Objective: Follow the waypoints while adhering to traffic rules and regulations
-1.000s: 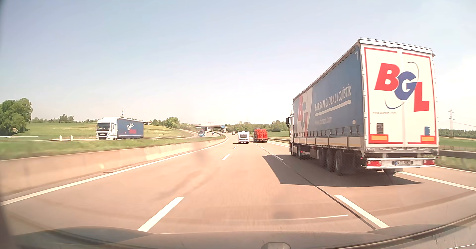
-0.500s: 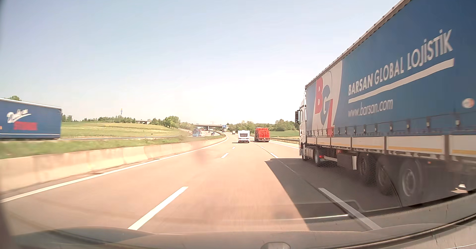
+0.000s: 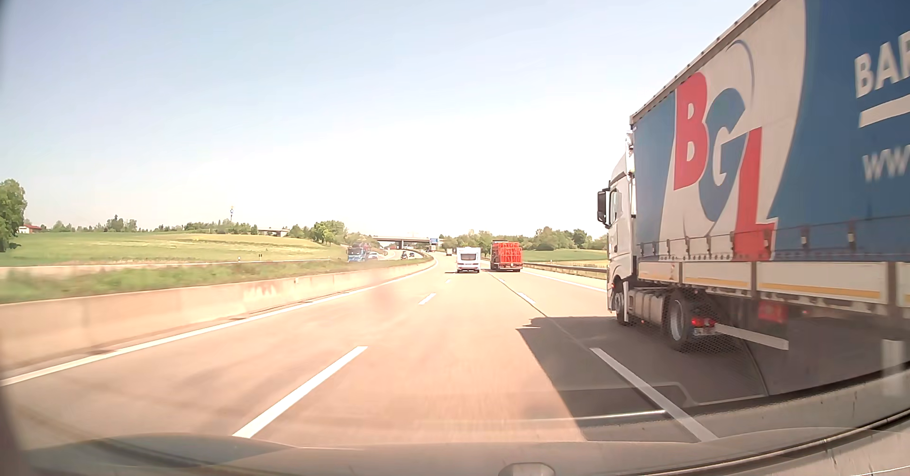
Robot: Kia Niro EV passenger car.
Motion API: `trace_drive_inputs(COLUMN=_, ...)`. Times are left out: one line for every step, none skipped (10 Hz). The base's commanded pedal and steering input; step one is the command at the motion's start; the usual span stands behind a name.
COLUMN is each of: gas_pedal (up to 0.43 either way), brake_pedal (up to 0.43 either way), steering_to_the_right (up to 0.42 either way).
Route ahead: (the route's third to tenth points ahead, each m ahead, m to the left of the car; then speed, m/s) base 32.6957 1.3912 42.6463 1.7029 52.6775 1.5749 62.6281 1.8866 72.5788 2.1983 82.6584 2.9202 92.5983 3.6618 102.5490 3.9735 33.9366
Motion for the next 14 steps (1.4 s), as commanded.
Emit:
trace_drive_inputs(gas_pedal=0.311, brake_pedal=0.0, steering_to_the_right=-0.006)
trace_drive_inputs(gas_pedal=0.311, brake_pedal=0.0, steering_to_the_right=-0.006)
trace_drive_inputs(gas_pedal=0.311, brake_pedal=0.0, steering_to_the_right=-0.005)
trace_drive_inputs(gas_pedal=0.311, brake_pedal=0.0, steering_to_the_right=-0.005)
trace_drive_inputs(gas_pedal=0.311, brake_pedal=0.0, steering_to_the_right=-0.005)
trace_drive_inputs(gas_pedal=0.311, brake_pedal=0.0, steering_to_the_right=-0.005)
trace_drive_inputs(gas_pedal=0.311, brake_pedal=0.0, steering_to_the_right=-0.006)
trace_drive_inputs(gas_pedal=0.311, brake_pedal=0.0, steering_to_the_right=-0.008)
trace_drive_inputs(gas_pedal=0.311, brake_pedal=0.0, steering_to_the_right=-0.009)
trace_drive_inputs(gas_pedal=0.311, brake_pedal=0.0, steering_to_the_right=-0.008)
trace_drive_inputs(gas_pedal=0.311, brake_pedal=0.0, steering_to_the_right=-0.006)
trace_drive_inputs(gas_pedal=0.311, brake_pedal=0.0, steering_to_the_right=-0.006)
trace_drive_inputs(gas_pedal=0.311, brake_pedal=0.0, steering_to_the_right=-0.006)
trace_drive_inputs(gas_pedal=0.311, brake_pedal=0.0, steering_to_the_right=-0.007)
